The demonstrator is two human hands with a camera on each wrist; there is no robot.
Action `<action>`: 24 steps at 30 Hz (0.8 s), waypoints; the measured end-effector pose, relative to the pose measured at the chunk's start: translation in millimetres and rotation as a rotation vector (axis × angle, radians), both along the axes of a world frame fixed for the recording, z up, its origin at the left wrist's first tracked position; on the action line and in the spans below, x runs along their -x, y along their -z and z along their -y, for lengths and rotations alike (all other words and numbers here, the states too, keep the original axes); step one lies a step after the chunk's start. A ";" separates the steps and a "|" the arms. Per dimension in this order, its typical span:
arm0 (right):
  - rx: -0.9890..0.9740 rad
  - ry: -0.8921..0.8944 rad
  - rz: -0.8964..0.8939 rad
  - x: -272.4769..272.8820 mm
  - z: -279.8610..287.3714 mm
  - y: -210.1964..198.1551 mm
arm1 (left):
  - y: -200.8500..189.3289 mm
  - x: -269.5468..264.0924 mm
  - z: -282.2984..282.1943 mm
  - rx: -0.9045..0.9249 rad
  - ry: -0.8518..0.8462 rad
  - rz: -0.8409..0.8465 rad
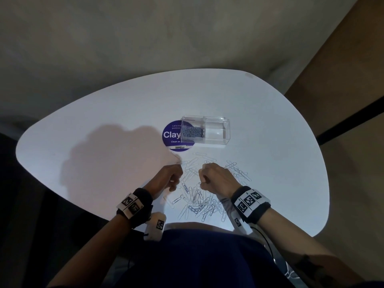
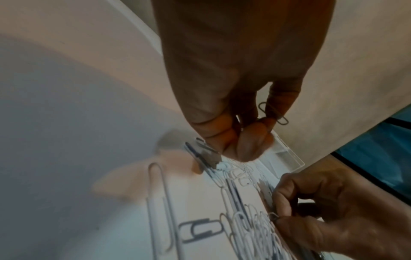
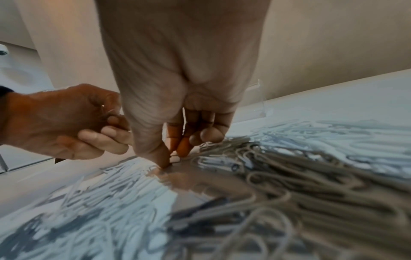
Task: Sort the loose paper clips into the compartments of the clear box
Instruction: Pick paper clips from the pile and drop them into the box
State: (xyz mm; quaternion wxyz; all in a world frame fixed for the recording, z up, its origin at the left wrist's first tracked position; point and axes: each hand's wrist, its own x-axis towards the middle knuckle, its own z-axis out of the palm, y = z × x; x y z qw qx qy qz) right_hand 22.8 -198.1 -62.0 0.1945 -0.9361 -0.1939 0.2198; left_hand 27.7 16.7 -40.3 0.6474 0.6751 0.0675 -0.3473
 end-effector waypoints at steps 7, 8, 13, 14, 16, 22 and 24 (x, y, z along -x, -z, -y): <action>-0.204 0.095 0.088 11.1 6.5 6.6 | 1.3 1.1 -4.1 0.086 -0.032 -0.083; -0.263 0.148 0.068 11.7 8.7 8.1 | 0.7 0.5 -4.8 0.089 -0.029 -0.090; -0.579 0.402 -0.185 6.2 18.9 -1.6 | 6.6 -4.2 -11.7 0.055 -0.083 -0.152; -0.651 0.446 -0.265 6.5 19.7 -4.0 | 6.5 -5.5 -12.1 0.050 -0.125 -0.172; -0.714 0.479 -0.374 7.4 18.0 -4.4 | 5.7 -7.3 -13.1 -0.027 -0.151 -0.143; -0.479 0.163 -0.116 7.8 -5.0 6.1 | 5.6 -2.8 -24.4 -0.203 0.007 0.044; -0.377 0.031 -0.003 8.7 -14.2 7.8 | 6.1 -0.4 -27.2 -0.297 0.030 0.097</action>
